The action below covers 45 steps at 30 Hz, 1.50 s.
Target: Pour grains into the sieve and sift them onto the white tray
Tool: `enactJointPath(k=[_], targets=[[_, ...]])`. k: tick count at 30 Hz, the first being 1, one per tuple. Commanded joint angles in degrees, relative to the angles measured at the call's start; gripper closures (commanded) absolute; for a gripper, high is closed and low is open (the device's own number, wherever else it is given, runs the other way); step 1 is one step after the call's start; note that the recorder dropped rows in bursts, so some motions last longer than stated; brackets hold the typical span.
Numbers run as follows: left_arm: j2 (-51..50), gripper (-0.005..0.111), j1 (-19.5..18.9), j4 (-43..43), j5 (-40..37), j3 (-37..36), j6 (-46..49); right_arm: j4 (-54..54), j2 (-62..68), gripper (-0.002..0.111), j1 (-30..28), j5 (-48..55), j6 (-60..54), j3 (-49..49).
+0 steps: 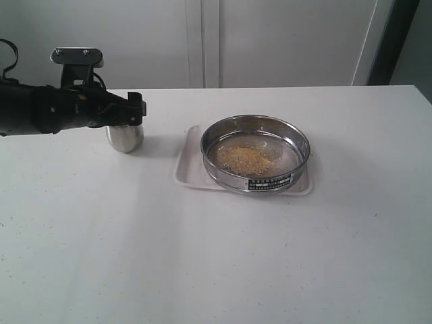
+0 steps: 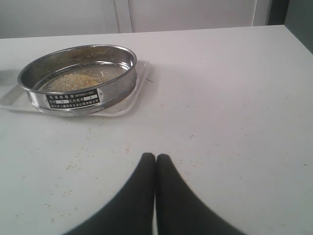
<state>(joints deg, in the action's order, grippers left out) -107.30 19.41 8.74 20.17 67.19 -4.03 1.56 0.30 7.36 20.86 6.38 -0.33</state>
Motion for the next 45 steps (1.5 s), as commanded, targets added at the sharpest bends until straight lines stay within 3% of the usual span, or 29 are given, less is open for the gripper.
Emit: enactJointPath(k=[1, 8, 11, 14, 24, 30, 40, 45], targets=[[3.4, 0.014, 0.0, 0.4, -3.8, -0.5, 0.4, 0.2, -0.3, 0.108, 0.2, -0.8, -0.1, 0.3], [5.9, 0.049, 0.0, 0.1, -8.8, -0.5, 0.4, 0.2, -0.3, 0.108, 0.2, -0.8, -0.1, 0.3], [6.7, 0.082, 0.0, 0.1, -13.1, -0.5, 1.4, 0.2, -0.3, 0.108, 0.2, -0.8, -0.1, 0.3], [7.3, 0.105, 0.0, 0.1, -18.4, -0.5, 1.5, 0.2, -0.3, 0.108, 0.2, -0.8, -0.1, 0.3], [12.6, 0.107, -1.1, -7.8, -44.6, -0.5, 1.5, 0.2, -0.3, 0.108, 0.2, -0.8, -0.1, 0.3], [12.6, 0.107, -1.7, -7.8, -51.2, -0.4, 1.3, 0.2, -0.3, 0.108, 0.2, -0.8, -0.1, 0.3], [13.0, 0.107, -11.4, -7.1, -63.6, -0.5, -0.3, 0.2, -0.3, 0.108, 0.2, -0.8, -0.1, 0.3], [16.1, 0.107, -14.1, -7.1, -66.5, -0.5, -0.6, 0.2, -0.3, 0.108, 0.2, -0.8, -0.1, 0.3]])
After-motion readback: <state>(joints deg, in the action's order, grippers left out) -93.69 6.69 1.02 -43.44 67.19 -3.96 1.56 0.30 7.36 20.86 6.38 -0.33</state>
